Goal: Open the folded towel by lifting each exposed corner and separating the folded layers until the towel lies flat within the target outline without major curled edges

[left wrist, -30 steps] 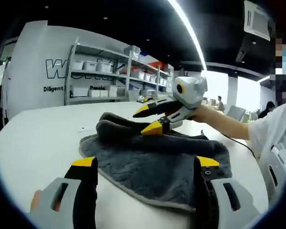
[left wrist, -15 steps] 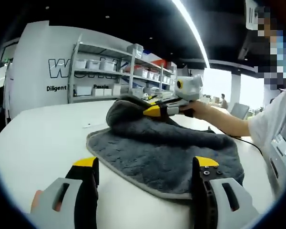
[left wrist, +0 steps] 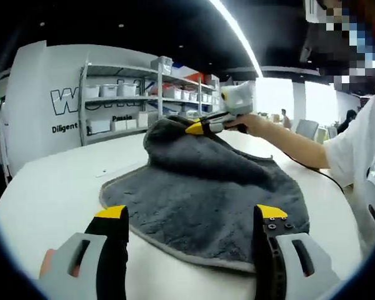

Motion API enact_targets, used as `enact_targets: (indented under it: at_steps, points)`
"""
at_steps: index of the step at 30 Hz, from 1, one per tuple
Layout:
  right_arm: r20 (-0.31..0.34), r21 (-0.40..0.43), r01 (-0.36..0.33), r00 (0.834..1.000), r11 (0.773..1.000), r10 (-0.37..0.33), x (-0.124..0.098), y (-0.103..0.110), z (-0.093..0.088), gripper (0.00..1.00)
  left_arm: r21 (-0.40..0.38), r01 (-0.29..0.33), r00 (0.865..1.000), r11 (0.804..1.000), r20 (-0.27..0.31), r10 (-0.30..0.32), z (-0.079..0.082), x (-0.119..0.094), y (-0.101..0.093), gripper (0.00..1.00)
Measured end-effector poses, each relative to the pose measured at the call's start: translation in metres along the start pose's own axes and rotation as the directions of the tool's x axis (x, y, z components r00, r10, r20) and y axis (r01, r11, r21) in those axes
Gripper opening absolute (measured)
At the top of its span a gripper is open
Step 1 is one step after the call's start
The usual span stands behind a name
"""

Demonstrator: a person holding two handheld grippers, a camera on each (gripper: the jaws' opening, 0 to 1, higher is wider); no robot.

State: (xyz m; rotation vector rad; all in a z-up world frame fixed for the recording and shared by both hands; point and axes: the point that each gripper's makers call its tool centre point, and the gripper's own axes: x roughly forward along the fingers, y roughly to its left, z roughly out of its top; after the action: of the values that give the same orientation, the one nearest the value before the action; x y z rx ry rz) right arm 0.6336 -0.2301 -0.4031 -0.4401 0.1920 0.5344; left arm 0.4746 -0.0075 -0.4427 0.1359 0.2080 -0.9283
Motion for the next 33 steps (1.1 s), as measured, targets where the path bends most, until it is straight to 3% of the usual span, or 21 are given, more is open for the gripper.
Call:
enact_targets:
  at_steps: [2, 5, 9, 11, 13, 16, 18, 19, 20, 21, 22, 23, 24, 25, 26, 29, 31, 33]
  points:
    - [-0.035, 0.019, 0.066, 0.997, 0.998, -0.065, -0.01, -0.016, -0.016, 0.01, -0.008, 0.005, 1.0, 1.0, 0.007, -0.005, 0.004, -0.002, -0.003, 0.81]
    - [-0.131, 0.039, 0.118, 0.985, 0.992, -0.112, -0.019, -0.034, -0.063, 0.01, -0.005, 0.015, 1.0, 1.0, 0.023, -0.015, 0.004, -0.002, -0.008, 0.81]
    - [-0.146, 0.034, 0.124, 0.982, 0.992, -0.118, -0.025, -0.044, -0.099, 0.05, 0.042, 0.026, 0.999, 0.999, 0.018, -0.027, -0.001, 0.002, -0.014, 0.81]
    - [-0.053, 0.083, 0.076, 0.996, 0.994, -0.072, -0.026, -0.044, -0.097, 0.12, 0.022, 0.055, 0.998, 0.998, 0.017, -0.055, -0.004, 0.005, -0.02, 0.81]
    - [0.078, 0.186, 0.023, 0.996, 0.982, -0.038, -0.032, -0.051, -0.089, 0.23, 0.012, 0.063, 0.998, 0.998, 0.024, -0.063, -0.005, 0.007, -0.022, 0.82]
    - [0.228, 0.268, -0.076, 0.974, 0.96, 0.013, -0.039, -0.052, -0.09, 0.31, 0.043, 0.041, 0.999, 0.998, 0.033, -0.042, -0.01, 0.007, -0.018, 0.84]
    - [0.252, 0.321, -0.086, 0.968, 0.943, 0.002, -0.045, -0.056, -0.094, 0.32, 0.029, 0.036, 0.998, 0.999, 0.052, -0.037, -0.01, 0.006, -0.014, 0.88]
    - [0.289, 0.341, -0.092, 0.957, 0.936, -0.011, -0.05, -0.056, -0.082, 0.36, 0.003, 0.047, 0.996, 0.999, 0.079, -0.047, -0.009, 0.004, -0.016, 0.91]
    - [0.4, 0.346, -0.106, 0.915, 0.932, -0.044, -0.058, -0.057, -0.062, 0.41, -0.008, 0.033, 0.991, 0.999, 0.128, -0.032, -0.006, 0.002, -0.013, 0.93]
    - [0.473, 0.381, -0.11, 0.876, 0.918, -0.092, -0.064, -0.059, -0.048, 0.49, -0.049, 0.03, 0.991, 0.998, 0.133, -0.023, -0.008, -0.001, -0.013, 0.94]
    - [0.49, 0.412, -0.113, 0.864, 0.904, -0.115, -0.067, -0.058, -0.043, 0.57, -0.039, 0.039, 0.991, 0.998, 0.132, -0.033, -0.008, -0.003, -0.014, 0.93]
    - [0.5, 0.395, -0.127, 0.861, 0.91, -0.097, -0.064, -0.053, -0.039, 0.63, -0.036, 0.026, 0.989, 0.999, 0.143, -0.021, -0.006, -0.004, -0.013, 0.93]
    - [0.488, 0.394, -0.135, 0.869, 0.909, -0.082, -0.059, -0.046, -0.04, 0.69, -0.022, -0.003, 0.987, 1.0, 0.158, 0.006, -0.003, -0.003, -0.011, 0.94]
    - [0.421, 0.404, -0.132, 0.906, 0.905, -0.056, -0.052, -0.037, -0.049, 0.74, 0.016, 0.001, 0.986, 1.0, 0.169, -0.003, -0.002, -0.002, -0.013, 0.95]
    - [0.373, 0.379, -0.105, 0.927, 0.919, -0.048, -0.048, -0.034, -0.053, 0.76, -0.001, -0.006, 0.988, 1.0, 0.151, 0.006, -0.005, -0.001, -0.011, 0.95]
    - [0.381, 0.366, -0.096, 0.923, 0.926, -0.055, -0.045, -0.027, -0.048, 0.71, -0.168, 0.007, 0.994, 0.986, 0.113, 0.012, -0.018, 0.0, 0.0, 0.95]
    - [0.397, 0.401, -0.143, 0.917, 0.905, -0.031, -0.044, -0.02, -0.044, 0.74, -0.143, -0.013, 0.993, 0.99, 0.116, 0.03, -0.017, 0.001, 0.007, 0.94]
    - [0.396, 0.403, -0.135, 0.918, 0.905, -0.039, -0.045, -0.022, -0.044, 0.72, -0.152, -0.022, 0.992, 0.988, 0.117, 0.04, -0.017, 0.0, 0.012, 0.94]
